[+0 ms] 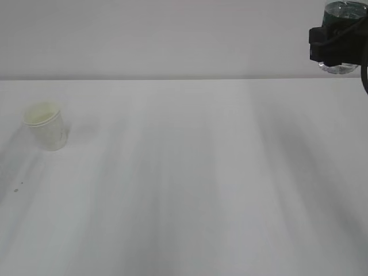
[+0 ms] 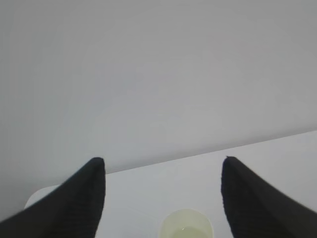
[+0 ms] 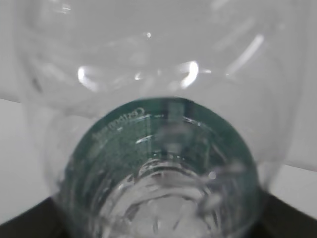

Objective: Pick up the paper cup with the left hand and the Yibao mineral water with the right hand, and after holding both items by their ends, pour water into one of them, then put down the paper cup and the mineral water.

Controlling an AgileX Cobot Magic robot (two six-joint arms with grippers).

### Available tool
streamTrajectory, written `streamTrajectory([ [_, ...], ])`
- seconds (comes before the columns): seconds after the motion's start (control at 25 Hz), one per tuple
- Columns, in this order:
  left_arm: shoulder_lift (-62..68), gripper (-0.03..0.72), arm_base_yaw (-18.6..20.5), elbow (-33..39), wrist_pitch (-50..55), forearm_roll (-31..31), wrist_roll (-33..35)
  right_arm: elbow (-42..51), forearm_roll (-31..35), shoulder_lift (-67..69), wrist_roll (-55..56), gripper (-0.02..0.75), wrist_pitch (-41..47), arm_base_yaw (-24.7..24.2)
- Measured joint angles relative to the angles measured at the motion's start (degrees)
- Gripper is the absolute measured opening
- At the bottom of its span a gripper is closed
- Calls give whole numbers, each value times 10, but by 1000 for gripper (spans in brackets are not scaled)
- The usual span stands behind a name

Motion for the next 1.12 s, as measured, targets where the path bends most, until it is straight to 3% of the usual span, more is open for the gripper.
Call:
streamTrajectory([
  [1.12, -45, 520, 0, 1, 67, 1, 0, 0, -10, 85, -1, 452, -34, 0],
])
